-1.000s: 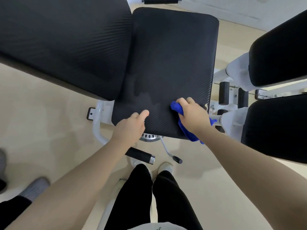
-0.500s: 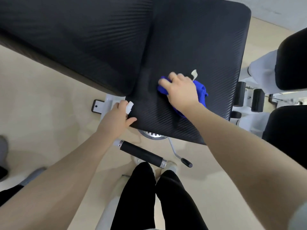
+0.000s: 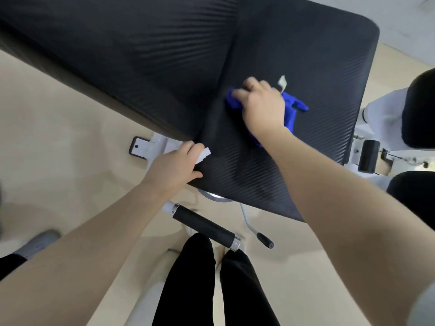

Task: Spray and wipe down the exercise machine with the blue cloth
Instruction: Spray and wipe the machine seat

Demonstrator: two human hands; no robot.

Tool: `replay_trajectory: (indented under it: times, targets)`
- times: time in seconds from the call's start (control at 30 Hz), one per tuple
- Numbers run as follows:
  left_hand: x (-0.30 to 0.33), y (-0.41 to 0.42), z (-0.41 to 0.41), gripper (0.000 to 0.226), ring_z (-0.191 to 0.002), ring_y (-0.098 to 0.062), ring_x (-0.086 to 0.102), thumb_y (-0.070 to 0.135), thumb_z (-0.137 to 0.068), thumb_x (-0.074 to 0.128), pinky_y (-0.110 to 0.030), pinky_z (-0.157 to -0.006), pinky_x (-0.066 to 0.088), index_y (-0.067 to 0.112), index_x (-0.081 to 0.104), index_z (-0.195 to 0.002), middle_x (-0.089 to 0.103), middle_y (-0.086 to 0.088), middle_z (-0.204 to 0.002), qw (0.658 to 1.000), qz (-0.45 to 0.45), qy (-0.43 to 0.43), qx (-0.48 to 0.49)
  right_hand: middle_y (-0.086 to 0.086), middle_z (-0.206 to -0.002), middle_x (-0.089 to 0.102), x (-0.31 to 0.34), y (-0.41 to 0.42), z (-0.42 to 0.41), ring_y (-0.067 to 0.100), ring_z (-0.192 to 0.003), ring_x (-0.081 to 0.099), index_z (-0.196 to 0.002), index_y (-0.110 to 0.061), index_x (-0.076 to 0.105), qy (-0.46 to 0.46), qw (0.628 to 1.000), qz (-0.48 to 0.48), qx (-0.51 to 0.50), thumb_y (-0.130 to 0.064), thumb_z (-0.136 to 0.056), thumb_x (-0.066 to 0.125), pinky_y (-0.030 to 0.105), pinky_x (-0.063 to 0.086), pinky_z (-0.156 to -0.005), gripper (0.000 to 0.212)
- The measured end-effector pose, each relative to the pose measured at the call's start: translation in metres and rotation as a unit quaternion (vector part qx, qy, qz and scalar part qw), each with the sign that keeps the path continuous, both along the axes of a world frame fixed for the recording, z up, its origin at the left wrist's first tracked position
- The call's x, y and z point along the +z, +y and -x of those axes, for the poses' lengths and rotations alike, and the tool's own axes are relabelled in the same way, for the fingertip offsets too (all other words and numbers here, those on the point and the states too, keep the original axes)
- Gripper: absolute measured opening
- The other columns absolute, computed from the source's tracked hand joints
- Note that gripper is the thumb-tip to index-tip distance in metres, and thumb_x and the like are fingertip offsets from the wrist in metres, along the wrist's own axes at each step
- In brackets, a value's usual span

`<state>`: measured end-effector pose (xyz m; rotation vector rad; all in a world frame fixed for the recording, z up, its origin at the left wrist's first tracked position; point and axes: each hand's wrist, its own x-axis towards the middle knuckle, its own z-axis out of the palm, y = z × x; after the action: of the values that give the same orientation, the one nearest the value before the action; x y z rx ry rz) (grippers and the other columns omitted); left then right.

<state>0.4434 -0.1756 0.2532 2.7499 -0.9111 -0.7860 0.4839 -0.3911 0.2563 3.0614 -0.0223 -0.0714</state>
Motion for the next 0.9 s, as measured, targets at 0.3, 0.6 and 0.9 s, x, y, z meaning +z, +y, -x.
replay_trajectory:
  times: [0.3,0.6,0.9]
  targets:
    - [-0.011,0.005,0.001,0.07,-0.088,-0.027,0.06,0.047,-0.085,0.057,-0.03,-0.058,0.034,0.011,0.029,-0.138,0.049,-0.01,-0.125,0.996,-0.032,0.017,0.076,0.005,-0.103,0.063,-0.012,0.066,0.05,0.028,-0.084,0.058,-0.109,-0.016,0.067,0.084,0.983,-0.16,0.037,-0.004,-0.081,0.054,0.027,0.029,-0.054,0.033]
    - [-0.023,0.014,0.014,0.065,-0.073,-0.017,0.053,0.038,-0.083,0.063,-0.026,-0.063,0.037,0.013,0.036,-0.138,0.06,-0.004,-0.11,0.978,0.096,0.038,0.183,0.004,-0.12,0.05,-0.014,0.04,-0.016,0.032,-0.101,0.048,-0.118,-0.021,0.054,0.025,0.986,-0.096,-0.134,-0.011,-0.089,0.044,0.04,0.043,-0.079,0.032]
    - [-0.012,0.023,0.007,0.073,-0.069,-0.014,0.05,0.023,-0.079,0.072,-0.027,-0.068,0.039,0.018,0.03,-0.14,0.06,-0.001,-0.12,0.955,0.121,0.147,0.228,0.002,-0.112,0.052,0.001,0.091,0.072,0.029,-0.09,0.059,-0.116,-0.021,0.056,0.203,0.957,-0.209,-0.007,-0.02,-0.088,0.049,0.035,0.042,-0.07,0.028]
